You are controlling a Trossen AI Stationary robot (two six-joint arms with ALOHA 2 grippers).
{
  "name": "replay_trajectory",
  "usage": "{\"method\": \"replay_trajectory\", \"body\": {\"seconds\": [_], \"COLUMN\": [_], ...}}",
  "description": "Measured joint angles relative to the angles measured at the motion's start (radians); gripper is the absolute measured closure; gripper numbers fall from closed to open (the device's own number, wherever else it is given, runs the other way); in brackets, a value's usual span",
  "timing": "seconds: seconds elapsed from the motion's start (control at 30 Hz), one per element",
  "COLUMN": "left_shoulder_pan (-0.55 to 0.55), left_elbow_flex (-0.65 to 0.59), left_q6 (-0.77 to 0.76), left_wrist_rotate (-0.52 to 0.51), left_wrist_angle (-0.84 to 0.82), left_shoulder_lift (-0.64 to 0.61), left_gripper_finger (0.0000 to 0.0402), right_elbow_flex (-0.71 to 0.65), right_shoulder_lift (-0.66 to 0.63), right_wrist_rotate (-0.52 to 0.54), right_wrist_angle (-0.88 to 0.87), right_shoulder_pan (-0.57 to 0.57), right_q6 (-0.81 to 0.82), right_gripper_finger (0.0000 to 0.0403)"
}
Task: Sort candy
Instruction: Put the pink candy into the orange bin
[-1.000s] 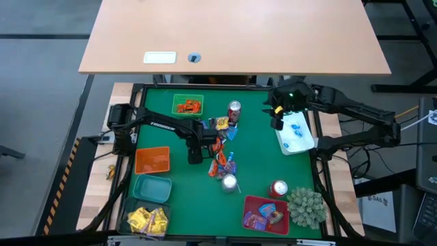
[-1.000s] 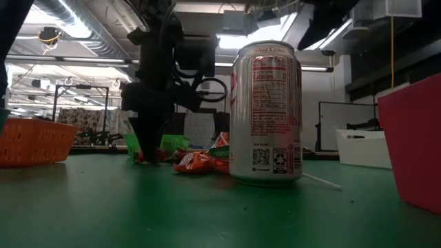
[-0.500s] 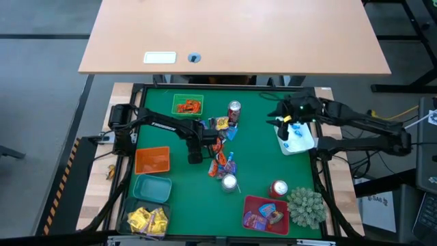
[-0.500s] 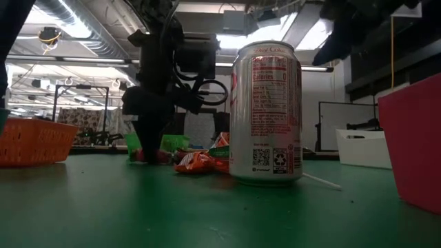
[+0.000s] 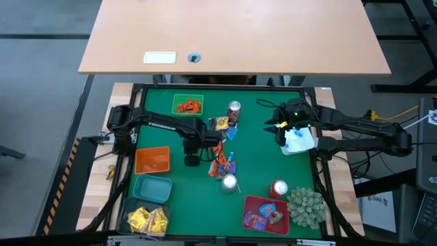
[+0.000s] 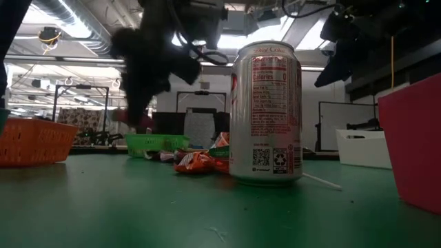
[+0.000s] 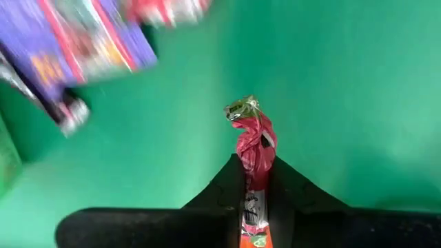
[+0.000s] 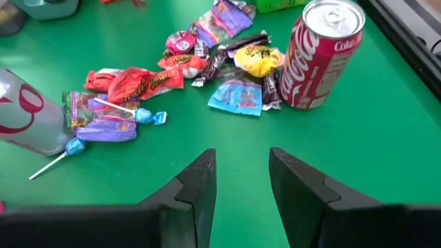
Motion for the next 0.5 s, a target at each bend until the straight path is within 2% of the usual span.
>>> {"method": "replay_trajectory", "body": {"seconds": [0.1,0.23,0.4,0.5], "left_shoulder_pan": [-0.025,-0.071,-0.124,-0.152], "left_elbow_flex": [0.018,-0.024,-0.126,-0.195], "left_q6": [0.0,-0.017,-0.137,-0.245], "left_wrist_rotate": [0.071,0.132,0.131,0.078], "left_wrist_angle": [-0.101,-0.169,-0.185,-0.197], "left_shoulder_lift": [-0.004,-0.051,-0.164,-0.228], "left_gripper_finger": [0.0378,0.0378,0.0374,0.0374], "right_elbow_flex": [-0.01,-0.017,-0.017,-0.017], "right_shoulder_lift": [0.0,0.0,0.0,0.0], "right_wrist_rotate": [0.0,0.0,-0.002,-0.001], "right_wrist_angle": [0.01,0.024,0.053,0.063], "right_shoulder_pan": [0.0,0.0,0.0,0.0], "right_q6": [0.001,0.002,0.002,0.002], "right_gripper_finger": [0.0269,0.0269,0.0269,0.0269]}}
